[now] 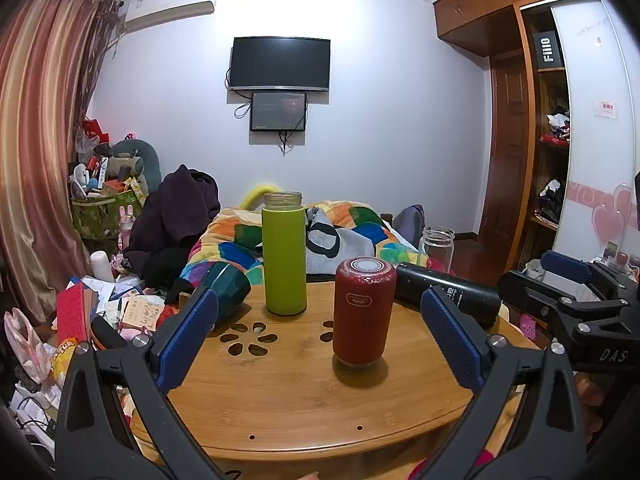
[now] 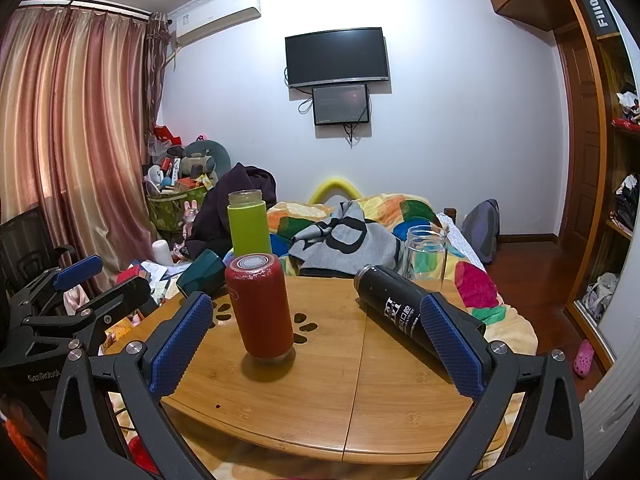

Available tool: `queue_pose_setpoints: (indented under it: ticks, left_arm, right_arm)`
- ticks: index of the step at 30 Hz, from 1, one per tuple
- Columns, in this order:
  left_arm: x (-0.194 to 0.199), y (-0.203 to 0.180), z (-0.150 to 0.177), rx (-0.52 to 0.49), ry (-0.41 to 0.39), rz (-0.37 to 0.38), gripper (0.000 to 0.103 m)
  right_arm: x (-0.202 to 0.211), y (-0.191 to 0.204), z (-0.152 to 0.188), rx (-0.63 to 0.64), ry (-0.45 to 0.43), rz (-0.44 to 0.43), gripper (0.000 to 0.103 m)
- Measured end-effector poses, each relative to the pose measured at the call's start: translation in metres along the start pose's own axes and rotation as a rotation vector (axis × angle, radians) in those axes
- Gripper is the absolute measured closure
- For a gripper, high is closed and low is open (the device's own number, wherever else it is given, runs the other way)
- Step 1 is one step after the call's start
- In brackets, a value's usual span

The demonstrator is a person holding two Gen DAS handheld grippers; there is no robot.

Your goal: Flip cup upside down

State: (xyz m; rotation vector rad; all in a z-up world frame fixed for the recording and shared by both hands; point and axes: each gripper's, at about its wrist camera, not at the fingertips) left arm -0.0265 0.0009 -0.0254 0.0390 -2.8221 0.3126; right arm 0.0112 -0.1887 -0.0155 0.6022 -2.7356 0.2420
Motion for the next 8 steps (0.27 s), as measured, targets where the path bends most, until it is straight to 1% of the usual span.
queue_pose_setpoints:
  ticks: [8]
  left_arm:
    - [-0.0013, 0.0026, -0.0006, 0.018, 0.015, 0.014, 0.000]
  right_arm:
    - [-0.0011, -0.0001, -0.0001, -0.002, 0.004, -0.001, 0.000]
Point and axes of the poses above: each gripper's, at about its wrist camera, not at the fingertips, and x roughly against the way its jaws point, y to its left, z to its underside, and after that the axes turned 11 degrees about x, right-handed
